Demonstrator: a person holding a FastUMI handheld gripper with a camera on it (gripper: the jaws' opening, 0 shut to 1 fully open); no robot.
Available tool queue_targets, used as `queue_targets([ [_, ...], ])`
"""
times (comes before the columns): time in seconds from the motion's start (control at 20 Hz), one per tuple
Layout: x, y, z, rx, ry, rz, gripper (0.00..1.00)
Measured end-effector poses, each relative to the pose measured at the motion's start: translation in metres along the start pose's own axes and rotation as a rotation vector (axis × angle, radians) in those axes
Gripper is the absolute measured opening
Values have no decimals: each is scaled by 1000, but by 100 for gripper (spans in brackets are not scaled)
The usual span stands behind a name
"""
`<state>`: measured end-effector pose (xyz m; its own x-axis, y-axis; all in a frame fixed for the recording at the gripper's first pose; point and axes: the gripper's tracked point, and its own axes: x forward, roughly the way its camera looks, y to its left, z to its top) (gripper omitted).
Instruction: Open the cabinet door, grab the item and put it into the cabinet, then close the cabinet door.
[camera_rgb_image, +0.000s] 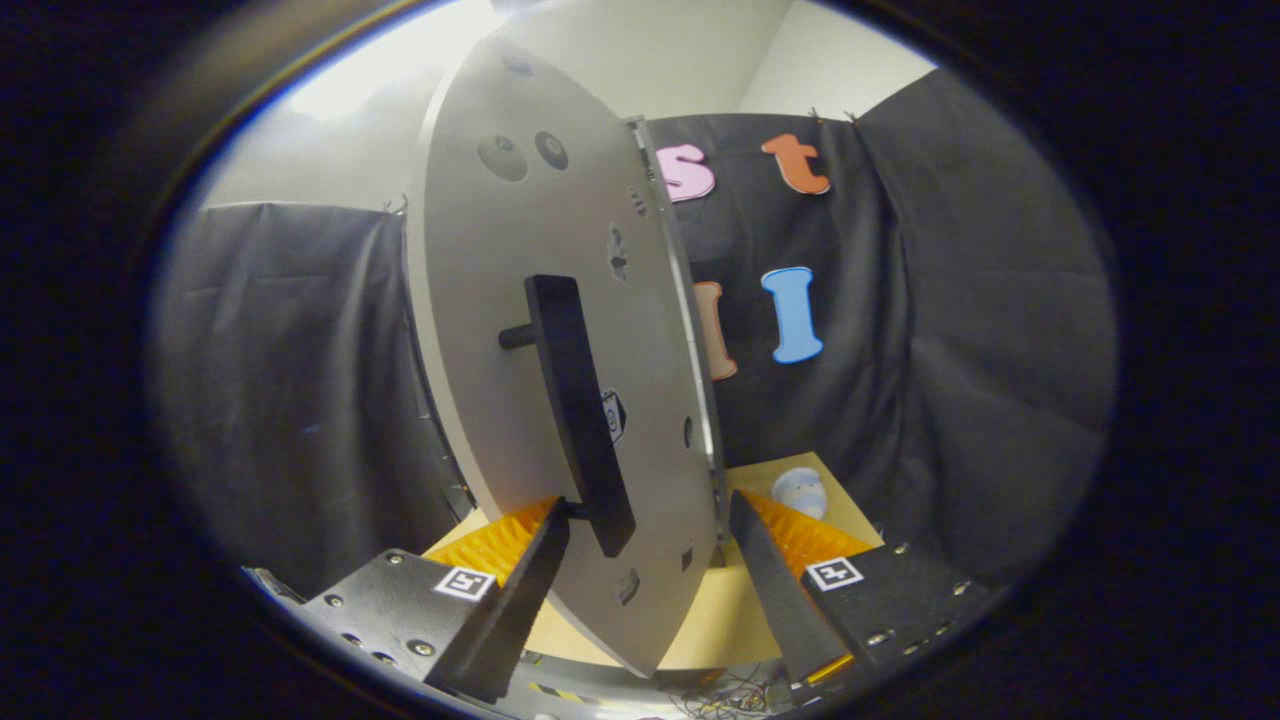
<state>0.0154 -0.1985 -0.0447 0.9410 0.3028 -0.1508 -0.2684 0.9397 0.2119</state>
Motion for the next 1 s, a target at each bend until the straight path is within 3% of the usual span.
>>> queue_targets([
  [0.3,29,48,-11,15,31,122,98],
  [0.55,65,94,-13,-63,25,181,100],
  [0.75,110,135,-19,-50,24,174,100],
  [1.0,168,179,-19,-150,-10,75,100],
])
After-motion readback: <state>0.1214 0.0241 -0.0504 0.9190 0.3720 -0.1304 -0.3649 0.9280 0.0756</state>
